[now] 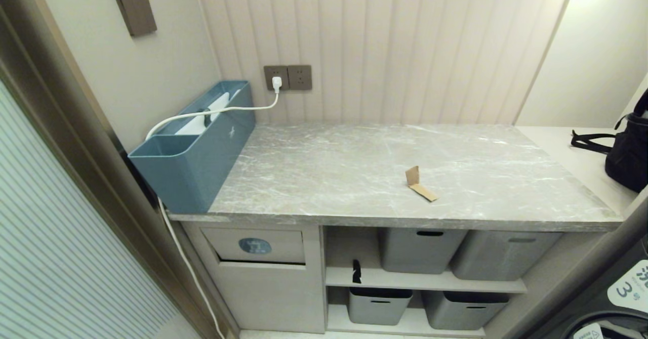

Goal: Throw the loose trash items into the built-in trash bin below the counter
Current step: Pick up the garbage

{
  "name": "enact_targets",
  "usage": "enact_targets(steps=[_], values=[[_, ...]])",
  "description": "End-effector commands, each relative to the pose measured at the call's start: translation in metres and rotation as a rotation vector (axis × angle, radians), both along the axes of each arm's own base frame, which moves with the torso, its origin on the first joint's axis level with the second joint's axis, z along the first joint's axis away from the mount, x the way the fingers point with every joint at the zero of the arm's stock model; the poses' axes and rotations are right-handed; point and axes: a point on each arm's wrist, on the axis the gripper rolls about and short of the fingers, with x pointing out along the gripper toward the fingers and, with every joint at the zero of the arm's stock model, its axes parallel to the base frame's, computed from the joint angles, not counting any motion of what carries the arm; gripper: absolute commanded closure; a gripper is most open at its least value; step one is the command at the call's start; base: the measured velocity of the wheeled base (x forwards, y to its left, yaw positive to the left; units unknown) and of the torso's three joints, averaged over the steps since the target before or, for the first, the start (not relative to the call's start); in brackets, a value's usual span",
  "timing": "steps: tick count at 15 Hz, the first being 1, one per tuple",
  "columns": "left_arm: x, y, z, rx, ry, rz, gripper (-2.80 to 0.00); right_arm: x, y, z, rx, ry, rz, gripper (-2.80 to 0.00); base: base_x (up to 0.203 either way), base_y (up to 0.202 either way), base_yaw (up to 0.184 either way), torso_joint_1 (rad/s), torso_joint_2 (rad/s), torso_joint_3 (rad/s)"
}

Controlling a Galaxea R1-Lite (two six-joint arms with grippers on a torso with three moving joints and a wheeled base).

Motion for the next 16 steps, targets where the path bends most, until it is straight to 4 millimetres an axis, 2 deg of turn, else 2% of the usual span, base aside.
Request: enact_targets(steps=[1,3,5,8,10,12,16], values=[[0.000,0.000,-0.001,-0.001,0.004,0.001,0.00,0.093,0.006,-0.015,-0.005,0.210,0.037,-2.80,0.000,0.000,0.000,0.000,0.00,0.000],[0.000,0.000,-0.001,-0.001,0.004,0.001,0.00,0.157,0.015,-0.027,0.001,0.226,0.096,-2.80,0.000,0.000,0.000,0.000,0.00,0.000],[0.000,0.000,-0.001,-0.001,0.004,0.001,0.00,0.209,0.025,-0.047,0.020,0.222,0.164,-2.80,0.000,0.000,0.000,0.000,0.00,0.000],[0.000,0.000,-0.001,-0.001,0.004,0.001,0.00,0.269,0.038,-0.073,0.043,0.210,0.235,-2.80,0.000,0.000,0.000,0.000,0.00,0.000],[0.000,0.000,-0.001,-0.001,0.004,0.001,0.00,0.300,0.048,-0.084,0.048,0.198,0.261,-2.80,0.000,0.000,0.000,0.000,0.00,0.000],[0.000,0.000,-0.001,-0.001,0.004,0.001,0.00,0.324,0.056,-0.104,0.041,0.217,0.258,-2.80,0.000,0.000,0.000,0.000,0.00,0.000],[0.000,0.000,-0.001,-0.001,0.004,0.001,0.00,0.348,0.069,-0.143,0.000,0.252,0.177,-2.80,0.000,0.000,0.000,0.000,0.00,0.000]])
